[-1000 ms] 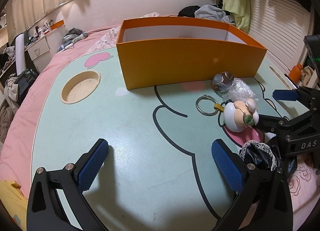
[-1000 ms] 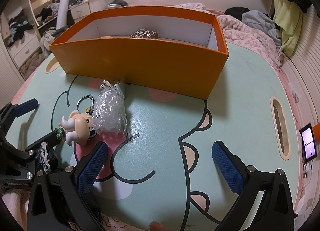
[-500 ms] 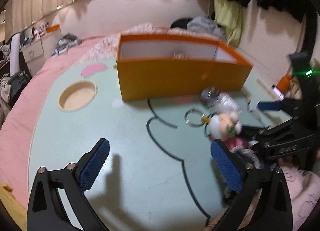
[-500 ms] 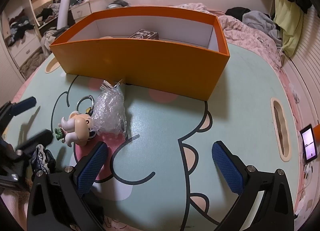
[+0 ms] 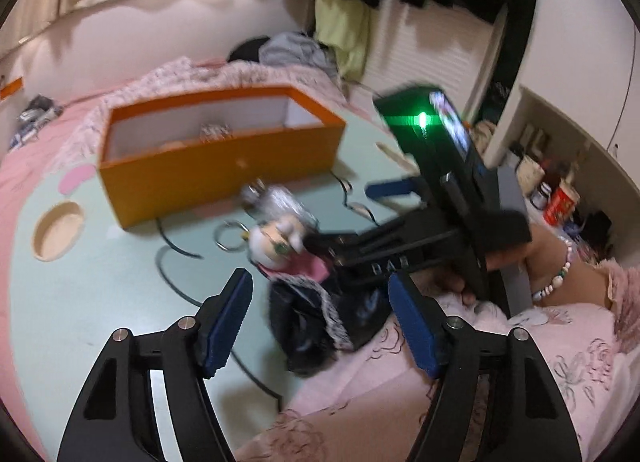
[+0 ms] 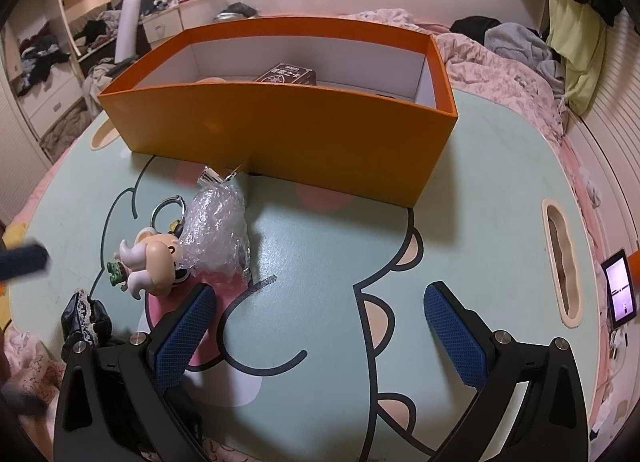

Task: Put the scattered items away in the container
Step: 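Grasp black lace fabric with left tool while right tool grasps bubble-wrap bag, then carry black fabric into box with left tool while right tool drops bubble wrap in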

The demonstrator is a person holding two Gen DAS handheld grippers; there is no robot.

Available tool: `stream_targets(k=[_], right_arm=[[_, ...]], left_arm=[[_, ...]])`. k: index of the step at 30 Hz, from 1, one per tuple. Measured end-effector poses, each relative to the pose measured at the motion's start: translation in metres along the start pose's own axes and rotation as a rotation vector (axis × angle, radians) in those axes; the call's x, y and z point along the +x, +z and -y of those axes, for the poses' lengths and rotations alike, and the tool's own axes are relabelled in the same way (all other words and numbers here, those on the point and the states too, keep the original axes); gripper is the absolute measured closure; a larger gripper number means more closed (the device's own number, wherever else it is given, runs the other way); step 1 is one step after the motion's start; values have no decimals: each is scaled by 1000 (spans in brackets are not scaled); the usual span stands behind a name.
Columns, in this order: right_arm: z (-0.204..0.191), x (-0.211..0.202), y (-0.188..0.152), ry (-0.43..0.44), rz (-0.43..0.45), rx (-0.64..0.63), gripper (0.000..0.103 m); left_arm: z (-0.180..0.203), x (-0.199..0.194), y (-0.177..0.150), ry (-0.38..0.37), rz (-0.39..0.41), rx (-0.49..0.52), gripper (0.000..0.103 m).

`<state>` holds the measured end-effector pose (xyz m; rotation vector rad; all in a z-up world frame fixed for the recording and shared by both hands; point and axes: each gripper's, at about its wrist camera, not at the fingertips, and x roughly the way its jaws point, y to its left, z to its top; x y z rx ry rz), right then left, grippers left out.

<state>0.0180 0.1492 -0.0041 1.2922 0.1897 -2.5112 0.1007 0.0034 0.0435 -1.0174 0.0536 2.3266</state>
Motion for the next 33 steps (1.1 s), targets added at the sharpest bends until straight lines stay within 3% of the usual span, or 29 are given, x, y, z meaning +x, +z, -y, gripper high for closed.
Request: stream_targets(k=[2, 4, 7, 10, 12, 16, 21, 25, 28, 33], right_arm=[[1, -1, -1, -6, 7, 11, 0], [5, -3, -2, 0, 22, 32, 1], [13, -12, -3, 44, 67, 77, 13], [17, -22, -3, 90, 122, 101, 18], [17, -29, -3, 121, 153, 102, 24], [10, -34, 4, 177, 173, 83, 32], [-4, -25, 18, 232, 127, 84, 49], [-9, -4, 24, 237, 37, 85, 63], [-16, -5, 22, 178, 38, 53, 76], [-20, -15, 13, 101, 94, 43, 76]], left_arm=[[-4, 9, 0, -5, -30, -25, 32], [-10, 19, -1, -11, -62, -50, 47], [-15, 26, -6, -88, -79, -90, 57], [-23, 24, -8, -125, -61, -142, 65], [-26, 15, -8, -103, -18, -164, 70], [-35, -13, -2, -13, 106, -191, 71], [-49, -43, 2, 164, 233, -200, 71], [-61, -44, 3, 193, 236, -207, 71], [-64, -38, -2, 190, 228, -218, 70], [-51, -22, -5, 162, 207, -218, 70]])
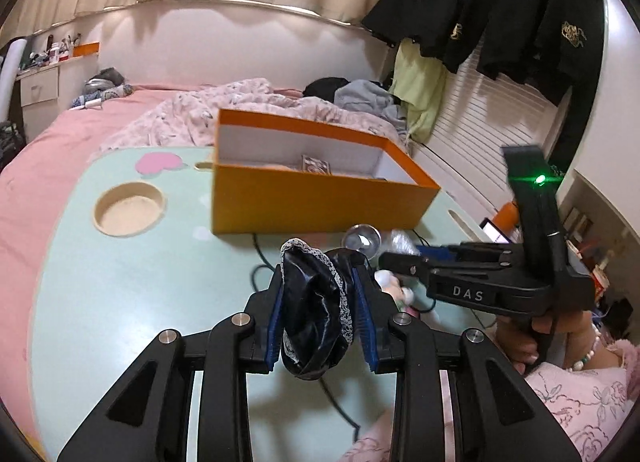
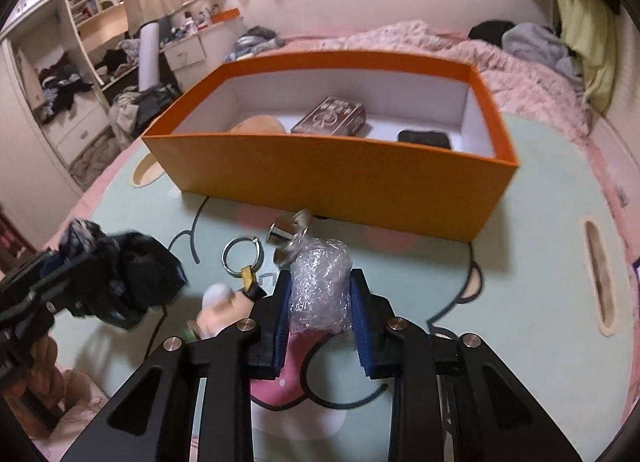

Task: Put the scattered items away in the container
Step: 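Carry black fabric into box with left tool while right tool drops bubble wrap in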

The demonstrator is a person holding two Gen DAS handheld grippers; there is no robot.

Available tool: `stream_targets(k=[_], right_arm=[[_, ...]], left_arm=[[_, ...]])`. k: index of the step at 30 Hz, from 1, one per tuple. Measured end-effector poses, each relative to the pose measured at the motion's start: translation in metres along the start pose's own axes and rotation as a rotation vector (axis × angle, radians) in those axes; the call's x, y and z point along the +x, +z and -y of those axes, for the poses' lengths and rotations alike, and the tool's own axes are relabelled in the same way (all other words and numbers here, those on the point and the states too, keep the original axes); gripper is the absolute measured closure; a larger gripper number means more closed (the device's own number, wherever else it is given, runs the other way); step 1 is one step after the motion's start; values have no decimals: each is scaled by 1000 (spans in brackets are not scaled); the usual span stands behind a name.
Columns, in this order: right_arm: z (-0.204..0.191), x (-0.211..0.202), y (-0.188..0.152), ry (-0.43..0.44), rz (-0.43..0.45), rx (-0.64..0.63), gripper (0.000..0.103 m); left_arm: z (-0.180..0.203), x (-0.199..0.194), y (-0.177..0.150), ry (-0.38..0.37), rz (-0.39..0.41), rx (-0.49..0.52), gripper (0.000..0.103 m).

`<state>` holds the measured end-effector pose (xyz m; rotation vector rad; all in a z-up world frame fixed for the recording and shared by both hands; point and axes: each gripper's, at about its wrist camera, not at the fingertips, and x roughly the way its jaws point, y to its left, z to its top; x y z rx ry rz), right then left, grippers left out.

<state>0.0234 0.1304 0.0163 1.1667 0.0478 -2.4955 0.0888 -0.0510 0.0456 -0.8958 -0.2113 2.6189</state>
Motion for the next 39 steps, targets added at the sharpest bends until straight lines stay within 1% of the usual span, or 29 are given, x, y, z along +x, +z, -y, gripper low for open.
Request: stream_targets(k=[3, 7, 11, 31, 36, 39], right_arm=[[-4, -8, -3, -56, 35, -21, 76], [-4, -6, -3, -60, 27, -22, 76], [-2, -6, -2, -58, 23, -13, 76], [-2, -7, -2, -61, 39, -18, 76], [-3, -9, -2, -56, 49, -15, 76], [-3, -11, -1, -53, 58, -14, 76]], left_arm=[[1, 0, -3, 54, 17, -17, 71], [-9, 0, -3, 74, 26, -56, 71], [-12, 3, -5, 71, 11, -68, 70], [-13, 5, -6, 72, 10, -60, 71], [-13, 4, -5, 75, 11, -50, 71], [-11, 3, -1, 93, 24, -29, 70]])
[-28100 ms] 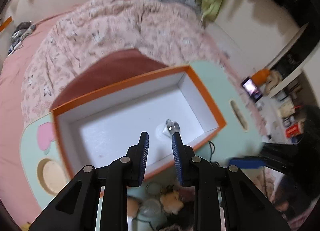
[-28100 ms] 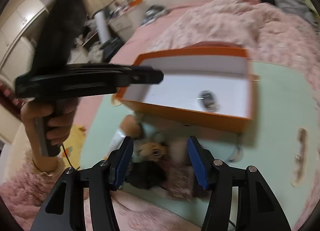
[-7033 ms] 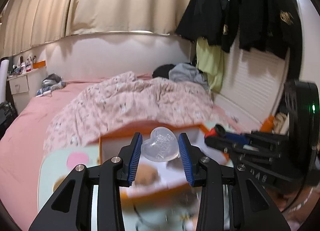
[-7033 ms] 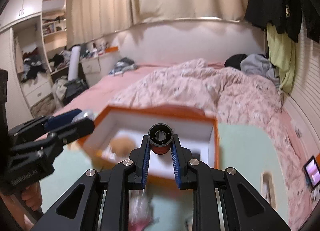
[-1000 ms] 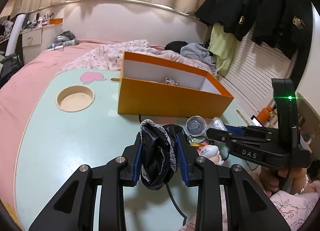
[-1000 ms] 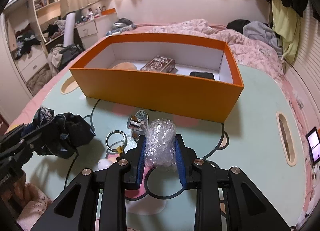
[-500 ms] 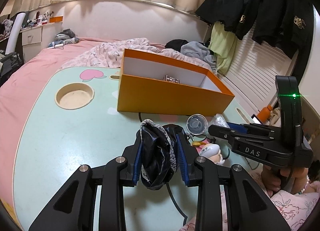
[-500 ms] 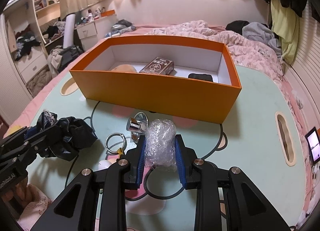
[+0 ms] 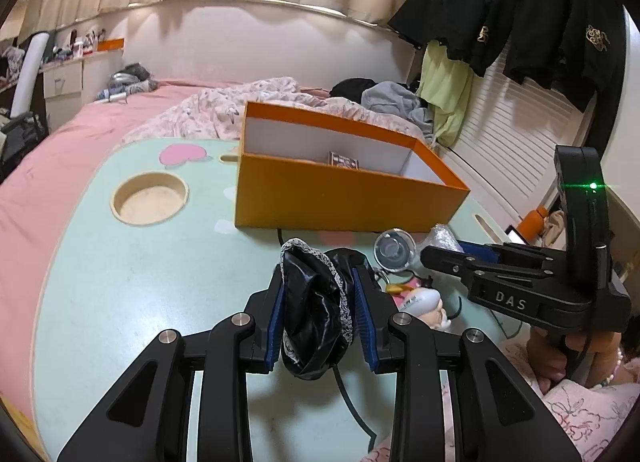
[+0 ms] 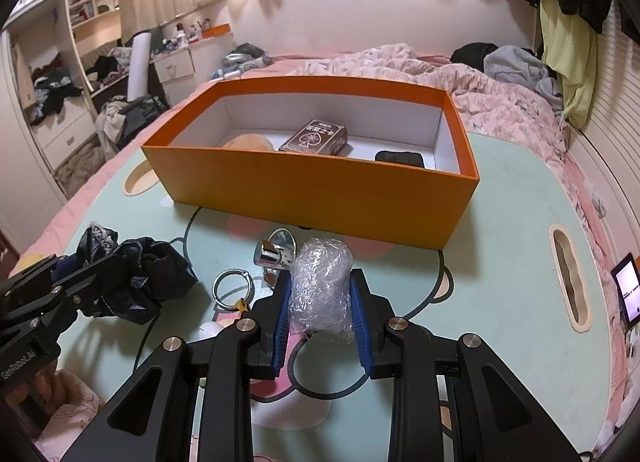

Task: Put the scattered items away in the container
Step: 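Carry black fabric into box with left tool while right tool drops bubble wrap in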

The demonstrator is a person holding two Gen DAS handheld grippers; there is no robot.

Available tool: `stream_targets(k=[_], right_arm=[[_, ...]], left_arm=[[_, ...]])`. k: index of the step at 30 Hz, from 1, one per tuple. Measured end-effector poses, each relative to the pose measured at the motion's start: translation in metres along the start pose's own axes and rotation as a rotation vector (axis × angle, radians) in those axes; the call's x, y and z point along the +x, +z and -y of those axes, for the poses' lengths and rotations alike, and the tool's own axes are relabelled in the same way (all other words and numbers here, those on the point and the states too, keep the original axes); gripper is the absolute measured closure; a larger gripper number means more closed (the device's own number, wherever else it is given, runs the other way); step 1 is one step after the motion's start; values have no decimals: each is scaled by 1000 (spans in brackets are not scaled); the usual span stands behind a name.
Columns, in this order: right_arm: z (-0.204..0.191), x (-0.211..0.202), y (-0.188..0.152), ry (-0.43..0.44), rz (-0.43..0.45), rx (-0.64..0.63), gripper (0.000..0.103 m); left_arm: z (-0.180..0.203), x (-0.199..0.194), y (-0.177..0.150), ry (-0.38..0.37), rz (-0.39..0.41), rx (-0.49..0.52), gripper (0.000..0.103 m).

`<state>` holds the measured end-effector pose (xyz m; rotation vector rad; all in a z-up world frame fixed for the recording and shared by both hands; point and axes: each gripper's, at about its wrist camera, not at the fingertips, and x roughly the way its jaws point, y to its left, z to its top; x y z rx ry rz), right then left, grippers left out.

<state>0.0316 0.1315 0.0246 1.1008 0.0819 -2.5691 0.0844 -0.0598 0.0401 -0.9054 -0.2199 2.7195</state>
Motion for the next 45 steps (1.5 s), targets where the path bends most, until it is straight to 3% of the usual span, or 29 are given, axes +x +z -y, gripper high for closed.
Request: stream_targets(k=[8, 15, 19, 23, 35, 36, 37, 39, 41, 45], right_arm=[[-1, -13, 14, 0, 57, -14, 76], [9, -22, 72, 2, 174, 27, 76], [11, -10, 104, -2, 189, 25, 76], [12, 12, 103, -23, 159, 51, 76], [14, 24, 96, -6, 121, 55, 75], [13, 25, 96, -4, 119, 56, 74], [14, 27, 95, 4, 116, 61, 73], [17, 27, 95, 20, 116, 82, 55], [21, 24, 93, 19, 134, 114, 49], [28, 20, 93, 28, 142, 139, 48]], left_arm=[[9, -5, 34, 1, 80, 57, 70], [13, 8, 96, 12, 168, 137, 70], [12, 27, 121, 41, 189, 136, 70], [6, 54, 118, 22, 146, 80, 70], [6, 69, 106, 28, 99, 105, 70], [6, 69, 106, 13, 102, 98, 65], [5, 69, 106, 6, 104, 90, 48], [3, 67, 105, 7, 118, 71, 23], [-1, 62, 105, -3, 142, 49, 22], [-4, 56, 108, -7, 150, 42, 22]])
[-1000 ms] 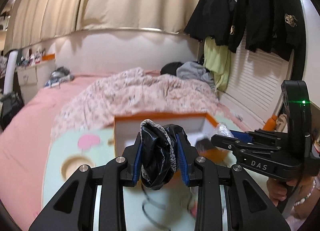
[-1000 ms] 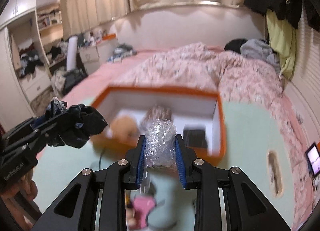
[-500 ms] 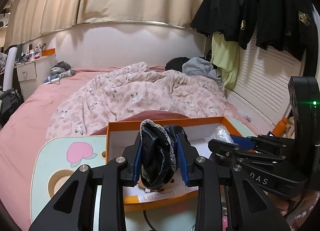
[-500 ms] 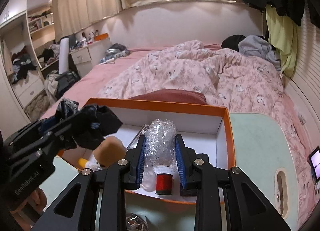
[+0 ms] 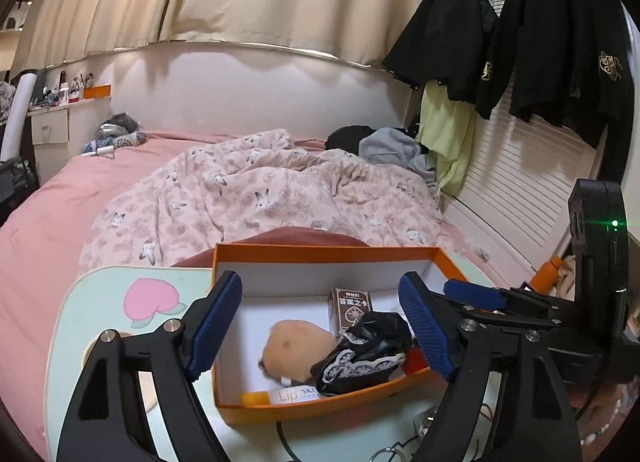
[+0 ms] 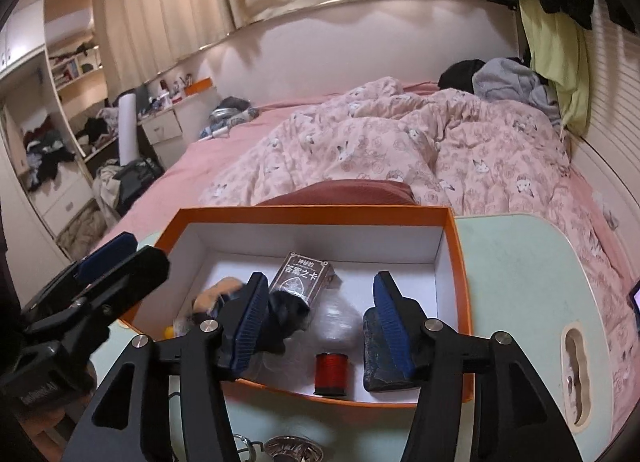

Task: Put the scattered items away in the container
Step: 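Carry black fabric into box with left tool while right tool drops bubble wrap in, then withdraw both open tools from the box toward the table, then grasp the silver round metal cup with the right tool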

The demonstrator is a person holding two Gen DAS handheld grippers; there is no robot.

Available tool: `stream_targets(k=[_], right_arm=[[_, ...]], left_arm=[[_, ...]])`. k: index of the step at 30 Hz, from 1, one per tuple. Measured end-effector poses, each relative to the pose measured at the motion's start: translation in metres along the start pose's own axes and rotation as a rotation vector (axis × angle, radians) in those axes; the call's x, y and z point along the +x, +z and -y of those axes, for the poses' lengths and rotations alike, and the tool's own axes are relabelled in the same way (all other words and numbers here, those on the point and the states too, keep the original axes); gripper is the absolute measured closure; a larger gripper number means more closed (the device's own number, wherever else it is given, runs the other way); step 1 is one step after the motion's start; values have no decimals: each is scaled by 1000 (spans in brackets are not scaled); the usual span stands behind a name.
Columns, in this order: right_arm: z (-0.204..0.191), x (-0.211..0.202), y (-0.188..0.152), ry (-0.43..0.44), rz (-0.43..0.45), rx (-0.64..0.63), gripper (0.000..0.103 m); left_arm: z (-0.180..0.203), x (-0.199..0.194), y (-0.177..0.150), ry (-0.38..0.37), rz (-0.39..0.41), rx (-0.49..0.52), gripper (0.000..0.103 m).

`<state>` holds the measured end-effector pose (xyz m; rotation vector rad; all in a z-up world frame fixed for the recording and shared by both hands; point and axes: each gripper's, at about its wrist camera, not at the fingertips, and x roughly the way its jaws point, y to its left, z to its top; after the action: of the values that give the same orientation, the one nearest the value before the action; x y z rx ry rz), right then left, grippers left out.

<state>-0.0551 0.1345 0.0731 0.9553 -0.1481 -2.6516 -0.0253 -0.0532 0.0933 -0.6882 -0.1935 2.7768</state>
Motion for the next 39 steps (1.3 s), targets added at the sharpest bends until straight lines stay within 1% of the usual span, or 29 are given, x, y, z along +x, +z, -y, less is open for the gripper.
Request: stream_targets(k=[3, 7, 11, 13, 16, 18, 20, 21, 24, 28, 31, 32, 33, 34, 35, 36, 37, 39], right_arm=[[0, -4, 1, 0, 7, 0, 48], [-1, -13, 0, 12, 19, -7, 48], [-3, -33, -7, 34, 35, -28, 48], [-5, -43, -16, 51, 31, -47, 48], [-5, -53, -32, 56, 5, -76, 48], [-2, -53, -48, 33, -38, -95, 48], [3, -51, -63, 12, -90, -109, 48], [6, -49, -71, 0, -118, -117, 48], [12, -40, -89, -25, -182, -116, 48], [16, -27, -96, -67, -237, -107, 48], [14, -24, -101, -115, -238, -125, 47], [13, -24, -103, -121, -235, -132, 44], [12, -23, -103, -121, -235, -136, 35], [12, -22, -104, -125, -236, -136, 31], [13, -21, -105, -129, -237, -134, 28], [14, -21, -105, -130, -237, -134, 27], [14, -21, -105, -130, -237, -134, 27], [14, -21, -105, -130, -236, -135, 27]], left_arm=[[1, -4, 1, 6, 3, 10, 22], [1, -13, 2, -9, 11, 4, 22], [2, -33, -2, -30, 15, 11, 22], [5, -44, -8, -35, 2, 26, 22], [11, -52, -30, -12, -76, 91, 22], [14, -53, -50, 24, -148, 150, 22], [13, -52, -67, 60, -202, 163, 22], [11, -51, -76, 72, -226, 154, 22], [6, -44, -93, 73, -276, 114, 22], [7, -29, -107, 120, -338, 136, 22], [8, -28, -112, 144, -336, 148, 22], [8, -27, -113, 155, -331, 148, 22], [9, -26, -115, 167, -329, 152, 20], [10, -25, -117, 174, -329, 157, 18], [10, -25, -118, 170, -333, 158, 12], [10, -23, -118, 163, -342, 163, 6], [11, -21, -119, 154, -354, 169, 2], [12, -20, -118, 144, -362, 177, 0]])
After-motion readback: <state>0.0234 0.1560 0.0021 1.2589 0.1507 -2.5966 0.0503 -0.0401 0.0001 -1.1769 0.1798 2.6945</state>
